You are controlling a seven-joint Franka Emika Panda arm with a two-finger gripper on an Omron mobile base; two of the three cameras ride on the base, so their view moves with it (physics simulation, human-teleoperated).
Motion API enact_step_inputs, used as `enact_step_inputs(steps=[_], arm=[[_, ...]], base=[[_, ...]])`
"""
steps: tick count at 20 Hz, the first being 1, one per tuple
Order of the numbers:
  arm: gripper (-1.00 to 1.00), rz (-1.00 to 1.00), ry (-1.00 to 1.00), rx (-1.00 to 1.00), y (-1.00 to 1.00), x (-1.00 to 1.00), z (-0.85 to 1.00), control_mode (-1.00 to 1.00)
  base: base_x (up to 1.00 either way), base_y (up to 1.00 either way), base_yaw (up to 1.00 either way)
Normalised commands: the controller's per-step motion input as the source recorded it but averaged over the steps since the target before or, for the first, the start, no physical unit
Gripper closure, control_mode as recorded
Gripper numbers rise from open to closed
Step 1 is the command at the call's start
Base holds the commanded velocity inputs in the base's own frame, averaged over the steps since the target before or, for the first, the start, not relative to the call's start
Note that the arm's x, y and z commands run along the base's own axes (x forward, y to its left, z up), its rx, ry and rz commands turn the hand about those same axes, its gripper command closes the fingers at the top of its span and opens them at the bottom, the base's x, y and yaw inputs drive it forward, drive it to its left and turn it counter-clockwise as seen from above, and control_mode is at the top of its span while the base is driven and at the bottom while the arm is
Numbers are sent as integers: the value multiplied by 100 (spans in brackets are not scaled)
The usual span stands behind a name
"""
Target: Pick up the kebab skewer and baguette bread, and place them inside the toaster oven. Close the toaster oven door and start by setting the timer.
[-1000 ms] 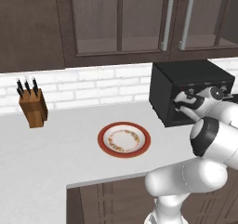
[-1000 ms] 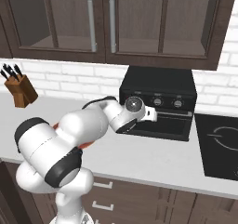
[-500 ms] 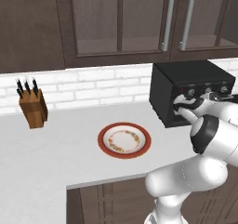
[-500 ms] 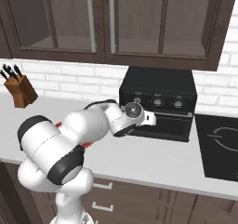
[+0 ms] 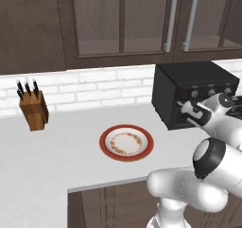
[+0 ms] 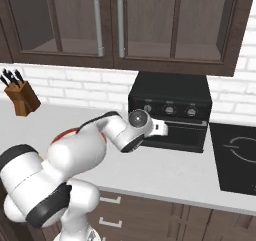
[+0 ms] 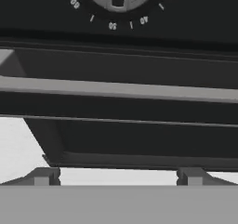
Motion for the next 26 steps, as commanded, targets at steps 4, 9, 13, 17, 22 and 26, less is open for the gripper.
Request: enact_step_inputs(steps=[4, 9, 13, 17, 22, 26], arm=[[-100, 0, 4, -2, 0, -74, 37, -100], [-100, 0, 0, 0, 0, -61, 45, -100], [-100, 0, 0, 1, 0, -33, 54, -100], [-100, 4, 0, 1, 0, -1, 59, -100], [-100, 1, -15, 6, 1, -11, 5, -100], [-100, 1, -22, 14, -6, -15, 11, -100]], base=[[0, 0, 0], [0, 0, 0], [0, 0, 0], [0, 0, 0], [0, 0, 0], [0, 0, 0]])
